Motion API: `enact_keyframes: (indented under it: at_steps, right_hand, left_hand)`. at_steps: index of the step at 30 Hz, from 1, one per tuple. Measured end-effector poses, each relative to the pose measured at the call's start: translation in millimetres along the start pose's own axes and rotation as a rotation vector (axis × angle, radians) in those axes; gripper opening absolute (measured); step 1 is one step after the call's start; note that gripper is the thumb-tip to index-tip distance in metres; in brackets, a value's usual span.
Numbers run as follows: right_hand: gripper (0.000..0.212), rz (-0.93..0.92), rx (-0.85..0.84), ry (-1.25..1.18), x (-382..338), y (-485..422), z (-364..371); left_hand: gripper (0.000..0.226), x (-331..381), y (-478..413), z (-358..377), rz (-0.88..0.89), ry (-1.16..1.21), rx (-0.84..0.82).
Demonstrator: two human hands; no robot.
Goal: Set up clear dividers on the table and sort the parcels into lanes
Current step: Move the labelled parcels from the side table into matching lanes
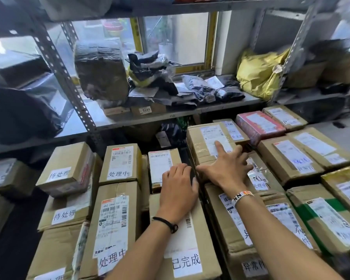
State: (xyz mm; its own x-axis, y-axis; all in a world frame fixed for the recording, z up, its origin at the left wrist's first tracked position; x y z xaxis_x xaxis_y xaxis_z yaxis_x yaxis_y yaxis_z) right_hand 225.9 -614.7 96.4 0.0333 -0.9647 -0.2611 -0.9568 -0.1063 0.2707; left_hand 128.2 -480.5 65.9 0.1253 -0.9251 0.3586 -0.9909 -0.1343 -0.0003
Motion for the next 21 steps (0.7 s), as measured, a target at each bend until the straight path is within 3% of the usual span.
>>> enact_keyframes:
  at_steps: [5, 21]
  right_hand:
    - [0.115, 0.012, -0.092, 0.028, 6.5, -0.3, 11.5]
    - [0.118, 0.031, -0.119, 0.086, -4.9, 4.6, 7.9]
  left_hand:
    - [0.04, 1.9, 3.2, 2.1, 0.006, 0.01, -0.002]
    - [0.04, -3.7, -0.3, -11.5, 0.013, 0.022, 0.003]
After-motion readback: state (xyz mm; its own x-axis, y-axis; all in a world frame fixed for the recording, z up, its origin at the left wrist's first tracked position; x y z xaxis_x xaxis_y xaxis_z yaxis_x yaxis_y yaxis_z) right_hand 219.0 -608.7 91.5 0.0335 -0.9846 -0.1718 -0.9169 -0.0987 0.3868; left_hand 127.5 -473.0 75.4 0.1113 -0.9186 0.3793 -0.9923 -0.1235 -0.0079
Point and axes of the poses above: each hand's wrist, its own y-axis away from the middle knuckle, its own z-axis out of the palm, x = y × z, the point moved 5 cm from there along -y, towards the middle knuckle, and after that the axes turned 15 degrees about -x, right-handed, at the moved point
